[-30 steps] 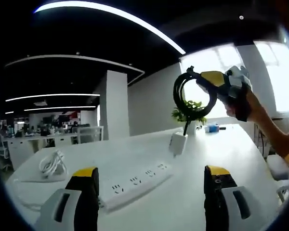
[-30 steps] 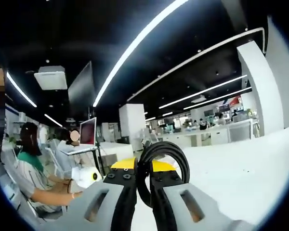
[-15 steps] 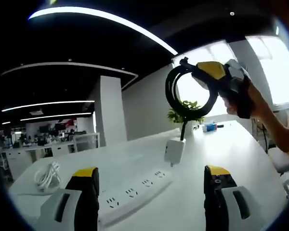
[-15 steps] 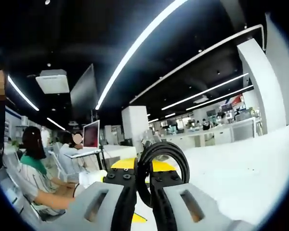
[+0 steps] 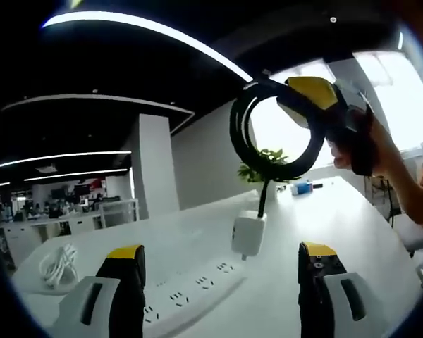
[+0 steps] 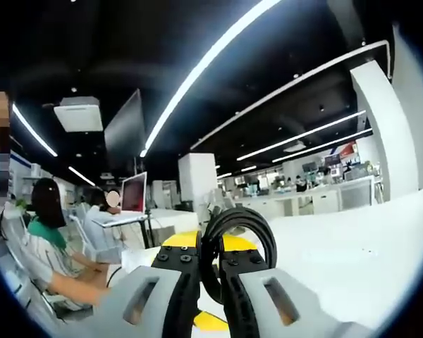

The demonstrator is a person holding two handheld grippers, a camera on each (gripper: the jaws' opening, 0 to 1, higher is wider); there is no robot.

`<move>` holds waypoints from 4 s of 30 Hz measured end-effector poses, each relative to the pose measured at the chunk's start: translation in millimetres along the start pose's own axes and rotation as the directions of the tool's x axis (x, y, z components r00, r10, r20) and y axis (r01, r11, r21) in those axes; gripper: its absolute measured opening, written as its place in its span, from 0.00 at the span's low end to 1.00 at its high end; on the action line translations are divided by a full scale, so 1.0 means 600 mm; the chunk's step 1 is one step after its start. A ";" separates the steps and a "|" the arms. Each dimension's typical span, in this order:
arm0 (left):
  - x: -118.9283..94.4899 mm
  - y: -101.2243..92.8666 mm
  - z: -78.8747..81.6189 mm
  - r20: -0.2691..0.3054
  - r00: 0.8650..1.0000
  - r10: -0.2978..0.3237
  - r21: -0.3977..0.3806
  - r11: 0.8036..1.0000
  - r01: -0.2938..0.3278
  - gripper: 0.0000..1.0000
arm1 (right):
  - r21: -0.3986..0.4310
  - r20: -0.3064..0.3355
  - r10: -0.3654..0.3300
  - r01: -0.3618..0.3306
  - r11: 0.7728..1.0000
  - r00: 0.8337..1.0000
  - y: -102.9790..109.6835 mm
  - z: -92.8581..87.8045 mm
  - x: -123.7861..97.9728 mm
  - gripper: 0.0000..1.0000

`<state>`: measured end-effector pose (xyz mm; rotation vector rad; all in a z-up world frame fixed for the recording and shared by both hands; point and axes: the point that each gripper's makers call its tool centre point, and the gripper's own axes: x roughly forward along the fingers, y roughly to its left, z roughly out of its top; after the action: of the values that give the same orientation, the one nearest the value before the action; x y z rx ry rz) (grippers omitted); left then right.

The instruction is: Straighten the power strip on the desk, plug the charger into it

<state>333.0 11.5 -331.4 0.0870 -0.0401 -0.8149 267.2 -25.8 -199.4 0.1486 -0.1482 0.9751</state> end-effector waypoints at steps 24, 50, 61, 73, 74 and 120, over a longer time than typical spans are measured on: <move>0.035 -0.033 0.007 0.026 0.997 -0.077 -0.028 0.997 0.078 0.90 | -0.103 0.014 0.017 -0.016 0.995 1.000 0.028 -0.003 -0.001 0.07; 0.059 -0.055 0.008 0.014 0.991 -0.133 -0.008 0.991 0.133 0.76 | -0.149 0.003 0.025 -0.024 0.988 1.000 0.051 0.002 -0.003 0.07; 0.063 -0.061 0.011 0.036 0.987 -0.156 0.003 0.988 0.156 0.55 | -0.139 -0.005 0.026 -0.027 0.990 1.000 0.045 -0.001 -0.007 0.07; 0.060 -0.066 0.006 0.042 0.979 -0.201 -0.036 0.979 0.202 0.30 | -0.130 0.002 0.016 -0.016 0.991 1.000 0.037 -0.001 -0.012 0.07; 0.061 -0.067 0.005 0.042 0.978 -0.204 -0.037 0.978 0.205 0.30 | -0.128 0.003 0.016 -0.015 0.992 1.000 0.036 -0.001 -0.012 0.07; 0.102 -0.023 -0.039 -0.158 0.869 -0.469 0.051 0.875 0.481 0.23 | -0.115 -0.072 0.015 -0.023 0.993 0.997 -0.027 -0.029 0.037 0.07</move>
<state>366.6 -40.8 -355.7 0.2463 0.0834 -1.3019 293.8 -13.6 -213.4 0.0062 -0.1410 0.9871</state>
